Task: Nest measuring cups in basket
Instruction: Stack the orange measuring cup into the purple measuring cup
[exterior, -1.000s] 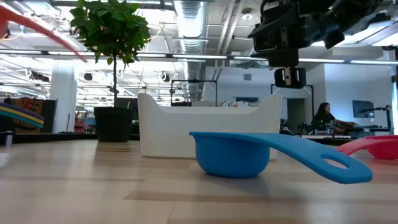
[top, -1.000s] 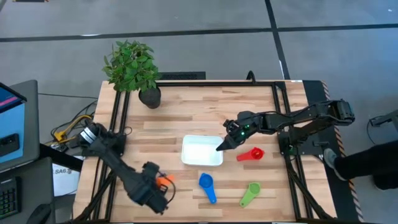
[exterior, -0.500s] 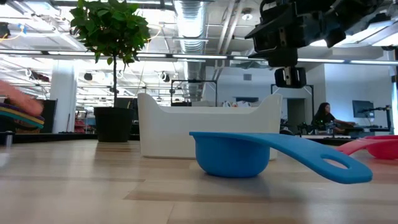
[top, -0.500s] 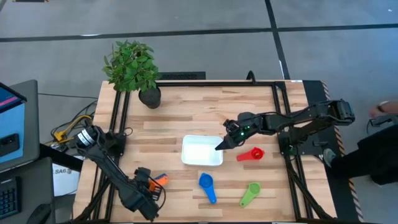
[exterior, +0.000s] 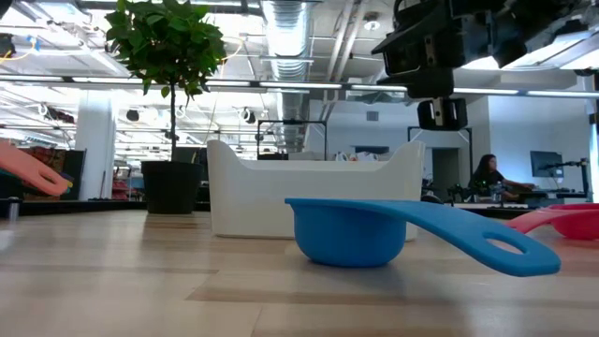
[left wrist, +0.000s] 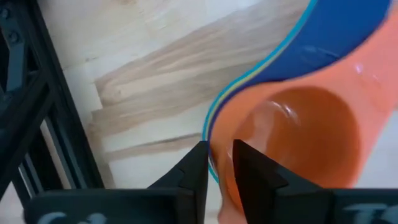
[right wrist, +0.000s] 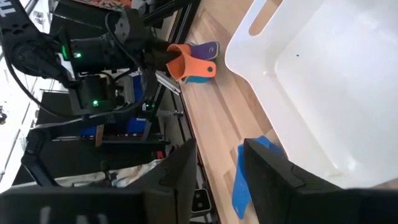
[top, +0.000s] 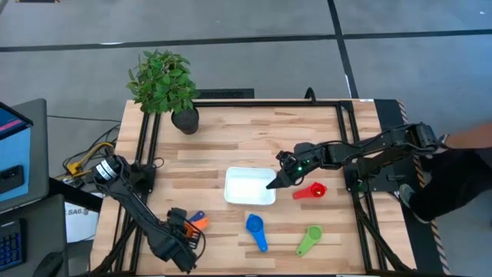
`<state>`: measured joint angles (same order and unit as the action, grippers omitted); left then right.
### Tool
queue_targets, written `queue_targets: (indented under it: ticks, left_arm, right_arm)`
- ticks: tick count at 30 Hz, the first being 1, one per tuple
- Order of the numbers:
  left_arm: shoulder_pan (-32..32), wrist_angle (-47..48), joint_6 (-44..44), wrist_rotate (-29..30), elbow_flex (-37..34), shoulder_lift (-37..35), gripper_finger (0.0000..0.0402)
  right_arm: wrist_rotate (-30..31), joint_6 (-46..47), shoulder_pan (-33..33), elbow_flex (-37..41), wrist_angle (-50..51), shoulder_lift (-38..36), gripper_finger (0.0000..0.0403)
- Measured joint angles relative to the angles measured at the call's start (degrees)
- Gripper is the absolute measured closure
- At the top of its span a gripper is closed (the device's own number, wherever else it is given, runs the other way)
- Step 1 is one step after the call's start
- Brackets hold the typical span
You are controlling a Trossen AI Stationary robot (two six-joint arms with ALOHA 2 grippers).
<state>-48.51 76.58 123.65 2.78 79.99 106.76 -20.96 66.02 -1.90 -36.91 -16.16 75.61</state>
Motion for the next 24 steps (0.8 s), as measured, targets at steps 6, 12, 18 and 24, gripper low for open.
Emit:
queue_targets:
  ticks: [6,12,18,24]
  left_arm:
    - [0.0,1.7,-0.4,3.7,2.9,0.0,0.031]
    - [0.6,2.5,-7.2,8.5,4.9,0.0,0.0298]
    - [0.9,2.5,-11.9,8.6,4.9,0.0,0.0299]
    - [0.9,2.5,-12.1,8.2,4.9,0.0,0.0299]
  right_arm:
    - [0.2,-0.5,-0.9,0.0,-0.3,1.3,0.0243]
    - [1.0,-2.0,-2.5,0.0,-0.7,3.5,0.0247]
    - [4.4,-3.4,-3.5,0.0,-1.1,3.1,0.025]
    - [4.5,-4.3,-3.5,0.0,-1.1,3.1,0.0249]
